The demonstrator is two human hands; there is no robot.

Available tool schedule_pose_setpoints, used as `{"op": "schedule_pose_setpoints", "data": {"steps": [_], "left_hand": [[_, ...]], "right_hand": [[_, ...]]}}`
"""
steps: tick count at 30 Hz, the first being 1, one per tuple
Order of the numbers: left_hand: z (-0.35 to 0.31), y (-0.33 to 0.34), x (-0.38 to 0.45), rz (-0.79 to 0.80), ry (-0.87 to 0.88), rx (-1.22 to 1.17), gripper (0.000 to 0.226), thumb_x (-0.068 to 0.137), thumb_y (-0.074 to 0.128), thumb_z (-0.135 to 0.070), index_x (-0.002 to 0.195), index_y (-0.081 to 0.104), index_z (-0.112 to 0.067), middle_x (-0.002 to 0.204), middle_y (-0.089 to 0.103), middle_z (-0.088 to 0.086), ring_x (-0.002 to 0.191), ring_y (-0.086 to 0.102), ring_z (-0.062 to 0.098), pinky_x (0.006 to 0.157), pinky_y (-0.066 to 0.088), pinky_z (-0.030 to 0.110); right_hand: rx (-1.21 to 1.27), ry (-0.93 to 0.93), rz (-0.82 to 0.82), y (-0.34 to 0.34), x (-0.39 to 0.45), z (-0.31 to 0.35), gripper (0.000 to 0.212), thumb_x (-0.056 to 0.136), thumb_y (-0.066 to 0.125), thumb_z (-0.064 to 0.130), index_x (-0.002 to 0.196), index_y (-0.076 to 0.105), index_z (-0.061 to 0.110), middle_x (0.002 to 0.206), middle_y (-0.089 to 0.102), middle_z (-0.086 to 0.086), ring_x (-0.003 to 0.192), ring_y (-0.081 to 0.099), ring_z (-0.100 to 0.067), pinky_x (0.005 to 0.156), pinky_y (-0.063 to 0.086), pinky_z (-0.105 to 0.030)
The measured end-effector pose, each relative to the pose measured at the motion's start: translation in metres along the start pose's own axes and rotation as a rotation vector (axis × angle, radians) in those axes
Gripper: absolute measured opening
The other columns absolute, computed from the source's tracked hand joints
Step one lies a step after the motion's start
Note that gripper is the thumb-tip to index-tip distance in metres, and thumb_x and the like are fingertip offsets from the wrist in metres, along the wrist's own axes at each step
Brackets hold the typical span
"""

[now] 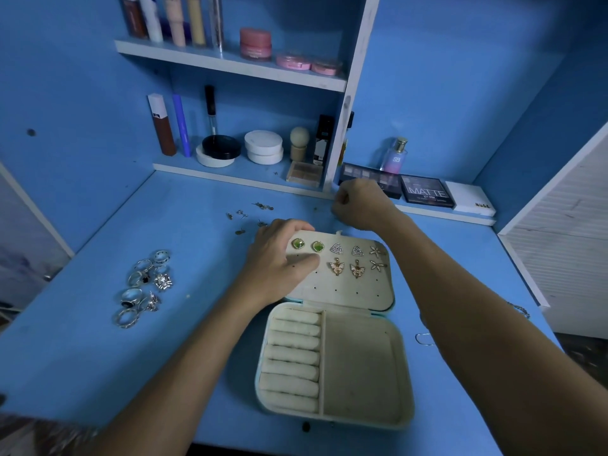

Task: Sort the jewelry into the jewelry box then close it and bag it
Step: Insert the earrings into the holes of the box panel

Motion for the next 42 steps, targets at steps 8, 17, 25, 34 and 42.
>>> {"op": "schedule_pose_setpoints", "data": {"steps": [8, 17, 25, 34, 42], "left_hand": [[-0.006, -0.006, -0.005, -0.008, 0.008, -0.138, 0.038, 0.071, 0.067, -0.038, 0.105, 0.056, -0.052, 0.109, 0.051, -0.028, 0.120, 0.044, 0.006, 0.103, 0.043, 0.039], [-0.020, -0.020, -0.013, 0.001, 0.091, -0.221, 0.041, 0.083, 0.077, -0.021, 0.109, 0.057, -0.046, 0.114, 0.062, -0.009, 0.104, 0.062, 0.007, 0.087, 0.055, 0.034], [-0.036, -0.027, -0.034, -0.094, 0.276, -0.168, 0.043, 0.081, 0.074, -0.029, 0.109, 0.052, -0.053, 0.110, 0.061, -0.012, 0.100, 0.065, 0.016, 0.085, 0.057, 0.044], [-0.050, -0.033, -0.075, -0.306, 0.588, -0.012, 0.040, 0.079, 0.079, -0.017, 0.110, 0.057, -0.030, 0.105, 0.059, -0.008, 0.087, 0.058, 0.012, 0.065, 0.043, 0.017], [-0.034, -0.031, -0.090, -0.238, 0.483, -0.138, 0.038, 0.069, 0.077, -0.026, 0.101, 0.055, -0.028, 0.095, 0.064, -0.012, 0.082, 0.068, 0.022, 0.068, 0.052, 0.037]], "right_hand": [[0.463, 0.198, -0.091, -0.023, -0.033, -0.048, 0.017, 0.083, 0.072, 0.016, 0.083, 0.065, 0.000, 0.078, 0.075, -0.013, 0.065, 0.074, -0.016, 0.077, 0.062, -0.041], [0.738, 0.208, -0.152, -0.032, -0.068, -0.064, 0.004, 0.093, 0.066, 0.005, 0.092, 0.071, 0.005, 0.085, 0.070, -0.012, 0.073, 0.068, -0.018, 0.058, 0.053, -0.013], [0.860, 0.119, -0.164, -0.040, -0.089, -0.050, 0.014, 0.098, 0.060, 0.005, 0.107, 0.071, 0.003, 0.091, 0.069, -0.011, 0.076, 0.068, -0.009, 0.071, 0.056, -0.012], [0.946, 0.025, -0.054, -0.039, -0.110, -0.020, 0.012, 0.099, 0.059, 0.007, 0.096, 0.069, 0.012, 0.088, 0.071, -0.008, 0.089, 0.072, -0.013, 0.078, 0.062, -0.031], [0.950, -0.015, 0.007, -0.029, -0.134, -0.002, 0.016, 0.096, 0.062, 0.003, 0.093, 0.073, 0.014, 0.089, 0.072, -0.005, 0.085, 0.070, -0.011, 0.081, 0.060, -0.026]]}}
Point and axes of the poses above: each hand's wrist, its own x-axis towards the middle knuckle, its own y-axis out of the palm, z = x × y, the point moved 6 cm from there along x, towards the middle knuckle
